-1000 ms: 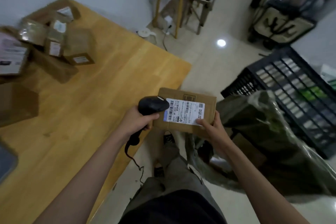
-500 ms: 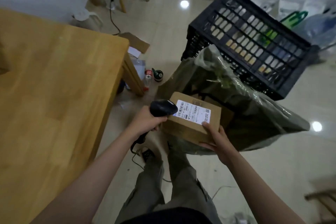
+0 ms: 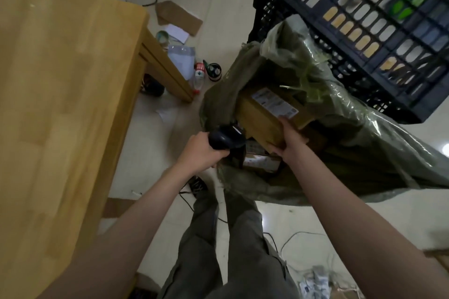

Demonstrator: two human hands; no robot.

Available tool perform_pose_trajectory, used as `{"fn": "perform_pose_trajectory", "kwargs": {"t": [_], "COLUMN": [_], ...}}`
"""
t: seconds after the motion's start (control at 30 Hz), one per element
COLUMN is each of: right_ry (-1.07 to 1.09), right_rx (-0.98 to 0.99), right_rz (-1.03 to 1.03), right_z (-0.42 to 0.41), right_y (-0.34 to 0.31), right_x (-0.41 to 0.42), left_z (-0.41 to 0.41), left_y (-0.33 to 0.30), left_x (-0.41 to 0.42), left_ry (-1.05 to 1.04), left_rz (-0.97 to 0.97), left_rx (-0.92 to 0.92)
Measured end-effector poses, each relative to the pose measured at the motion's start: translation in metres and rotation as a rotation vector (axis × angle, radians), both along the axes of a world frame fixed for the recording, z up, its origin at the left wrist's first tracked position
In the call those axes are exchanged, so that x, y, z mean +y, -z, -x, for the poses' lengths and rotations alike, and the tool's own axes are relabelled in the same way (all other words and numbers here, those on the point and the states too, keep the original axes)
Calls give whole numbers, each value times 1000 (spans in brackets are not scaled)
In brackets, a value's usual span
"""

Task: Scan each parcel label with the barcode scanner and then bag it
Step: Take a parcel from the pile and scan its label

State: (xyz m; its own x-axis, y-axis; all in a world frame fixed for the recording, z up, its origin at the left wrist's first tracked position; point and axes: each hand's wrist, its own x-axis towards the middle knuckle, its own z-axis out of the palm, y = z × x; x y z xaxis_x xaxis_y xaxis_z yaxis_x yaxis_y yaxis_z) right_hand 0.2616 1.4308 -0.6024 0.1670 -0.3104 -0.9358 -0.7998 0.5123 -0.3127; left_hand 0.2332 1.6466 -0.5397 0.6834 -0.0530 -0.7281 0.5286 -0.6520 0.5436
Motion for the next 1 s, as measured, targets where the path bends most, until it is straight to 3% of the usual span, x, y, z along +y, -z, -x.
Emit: {"fn": "perform_pose_trajectory", "kwargs": {"t": [0.13,0.27,0.53,0.67,1.0], "right_ry": [30,-35,-975,-1357,-1794], "right_rx": [44,-39,2,-136,-649], "right_rz": [39,-29,85,248,284], "right_z": [-35,-41,-17,-27,-54], "right_y": [18,30,-25,-71,-201], "right_x": [12,9,1,26,164], "left_z": [6,11,12,13,50], "left_y": [14,8,-38,-76,-177], "left_x": [15,29,51,67,170], "left_ry": [-32,-30,-35,-60,-279], "left_rz": [-50,-116,-148,-156,-188], "left_rx": [19,-17,-63,-113,-246]}}
